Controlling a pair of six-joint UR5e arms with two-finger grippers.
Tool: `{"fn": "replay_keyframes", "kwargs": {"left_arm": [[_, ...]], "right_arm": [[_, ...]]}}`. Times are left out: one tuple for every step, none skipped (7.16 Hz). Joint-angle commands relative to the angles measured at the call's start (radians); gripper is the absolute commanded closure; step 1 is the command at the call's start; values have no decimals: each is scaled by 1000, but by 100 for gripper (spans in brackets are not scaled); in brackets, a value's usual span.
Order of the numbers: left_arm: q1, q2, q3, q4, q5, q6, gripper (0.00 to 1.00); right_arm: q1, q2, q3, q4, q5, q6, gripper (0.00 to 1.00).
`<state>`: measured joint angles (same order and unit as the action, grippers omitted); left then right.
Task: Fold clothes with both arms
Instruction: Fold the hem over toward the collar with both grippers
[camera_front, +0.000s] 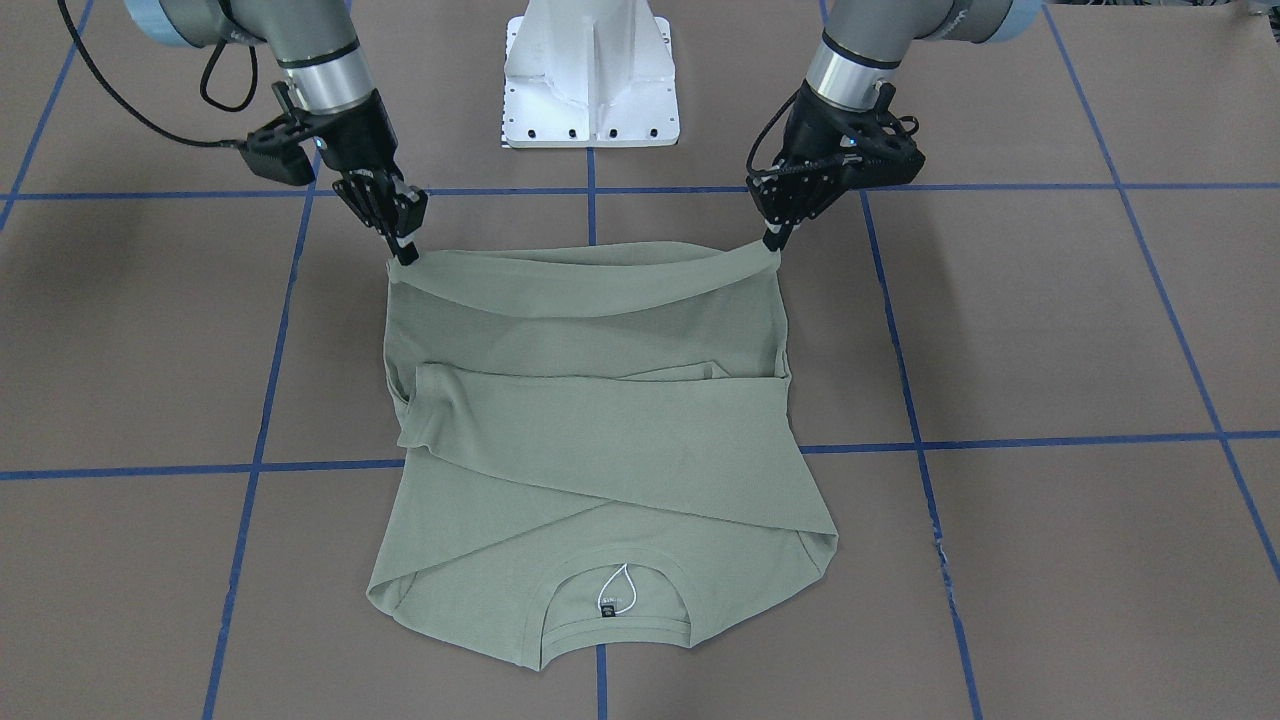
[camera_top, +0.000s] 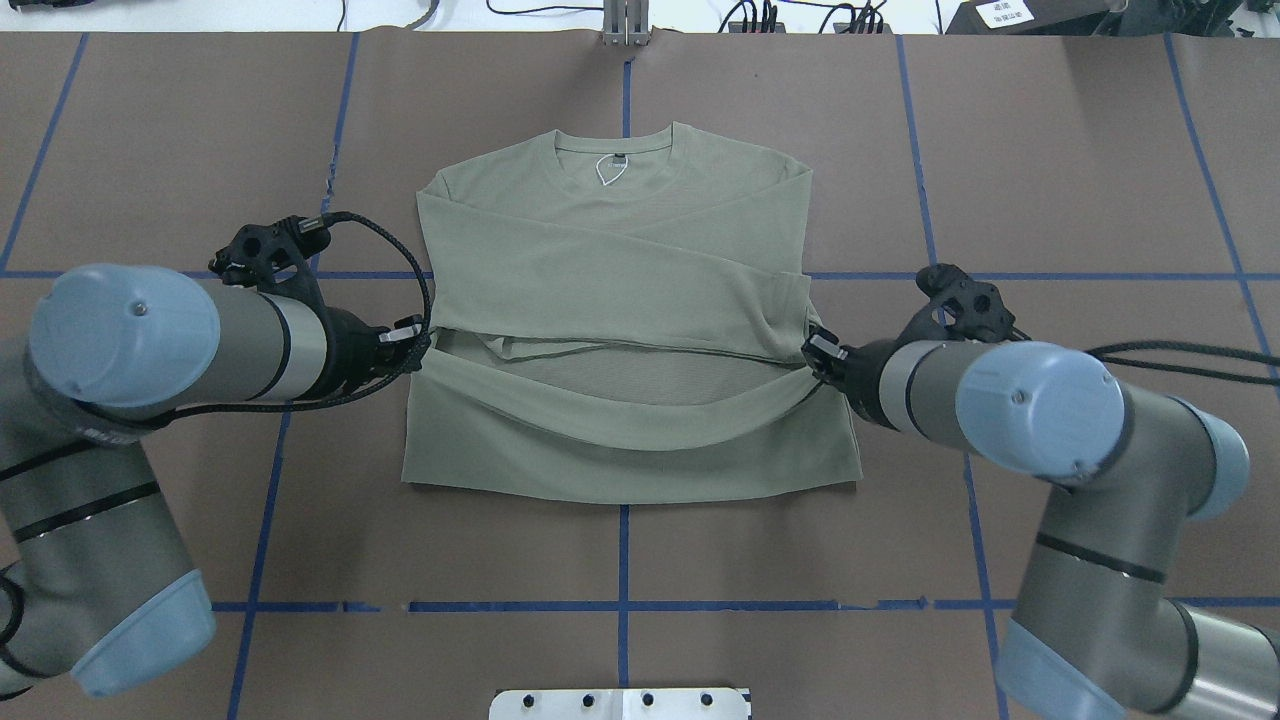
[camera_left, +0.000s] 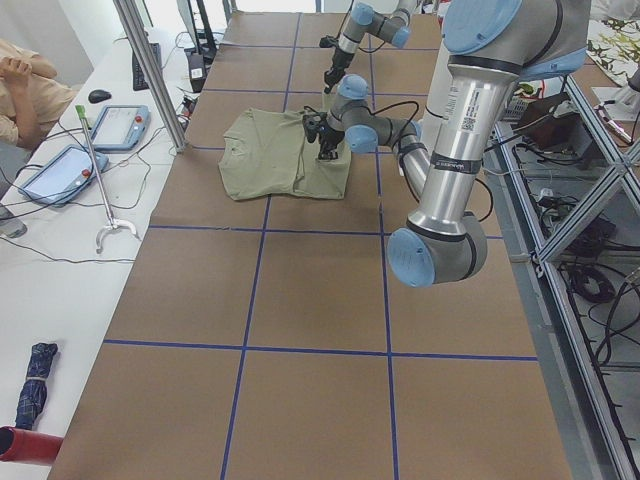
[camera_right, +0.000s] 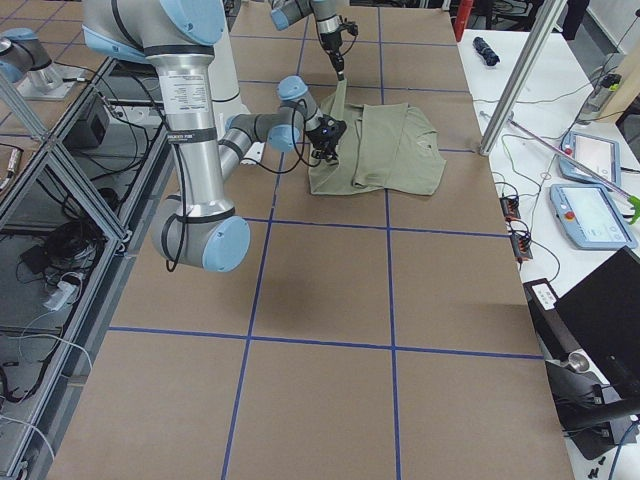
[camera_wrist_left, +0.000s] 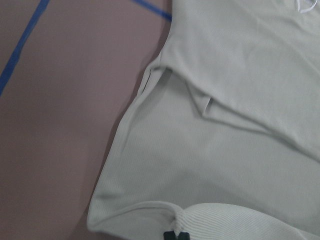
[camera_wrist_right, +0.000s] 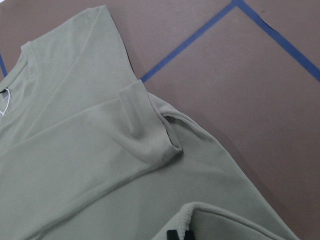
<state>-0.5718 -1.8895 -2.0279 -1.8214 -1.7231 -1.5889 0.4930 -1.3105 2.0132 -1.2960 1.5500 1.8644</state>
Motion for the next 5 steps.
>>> {"fn": "replay_keyframes", "kwargs": {"left_arm": [[-74,-75,182,-132,0,42,100],[-120,-113,251,-180,0,85,100],[-155,-127,282,-183,0,130,100],[-184,-129,322,-193,0,173,100],[-215,-131,356,-231,0,193,100]], "right_arm": [[132,115,-161,3,74,-124,100],[168,164,-241,4,74,-160,100],[206,213,-313,4,76,-186,100],[243,250,-367,7,106,-204,100],[255,290,-417,7,110,-208,100]]}}
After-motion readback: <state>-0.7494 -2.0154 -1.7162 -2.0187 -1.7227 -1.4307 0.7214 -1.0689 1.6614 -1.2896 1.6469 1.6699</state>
